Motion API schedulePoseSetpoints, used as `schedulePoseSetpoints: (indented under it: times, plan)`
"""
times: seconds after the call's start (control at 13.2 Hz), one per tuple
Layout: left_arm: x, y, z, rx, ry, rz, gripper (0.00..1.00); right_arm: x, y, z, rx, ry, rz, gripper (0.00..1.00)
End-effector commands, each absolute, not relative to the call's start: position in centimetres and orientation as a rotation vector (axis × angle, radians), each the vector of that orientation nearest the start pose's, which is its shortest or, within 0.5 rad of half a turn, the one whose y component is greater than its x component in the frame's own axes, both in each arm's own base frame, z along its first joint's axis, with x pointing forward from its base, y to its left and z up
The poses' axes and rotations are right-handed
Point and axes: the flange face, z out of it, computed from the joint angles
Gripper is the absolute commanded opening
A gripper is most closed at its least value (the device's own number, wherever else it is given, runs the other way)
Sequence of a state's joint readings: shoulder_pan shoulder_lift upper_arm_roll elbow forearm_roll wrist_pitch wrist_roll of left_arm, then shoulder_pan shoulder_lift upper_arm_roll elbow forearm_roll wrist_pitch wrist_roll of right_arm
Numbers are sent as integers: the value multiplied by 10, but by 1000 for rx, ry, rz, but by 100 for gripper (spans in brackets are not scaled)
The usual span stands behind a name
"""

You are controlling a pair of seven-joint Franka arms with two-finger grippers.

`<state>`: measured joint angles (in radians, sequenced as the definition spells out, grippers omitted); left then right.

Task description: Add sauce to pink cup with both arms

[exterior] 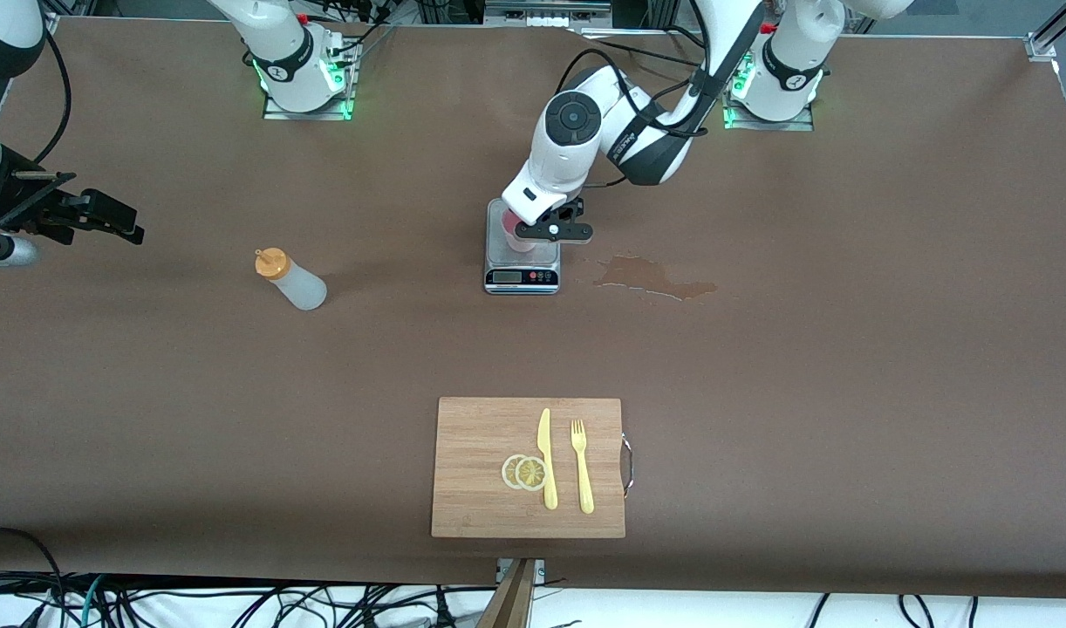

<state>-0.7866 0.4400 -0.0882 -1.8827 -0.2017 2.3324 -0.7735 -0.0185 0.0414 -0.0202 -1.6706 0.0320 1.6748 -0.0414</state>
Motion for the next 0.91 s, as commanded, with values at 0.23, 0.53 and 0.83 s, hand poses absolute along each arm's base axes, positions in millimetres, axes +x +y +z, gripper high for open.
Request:
schedulePoseSetpoints:
  times: [0.23,0.53,0.83]
  plan:
    - [414,-485,306,-3294,-151,215,100,567,-16,566,-3104,16,55,100]
    - [449,-472,361,-3286,-195,282,100,567,-10,566,-3105,-3,63,100]
    - [495,-436,433,-3345,-160,168,100,565,-9,565,-3102,-16,98,100]
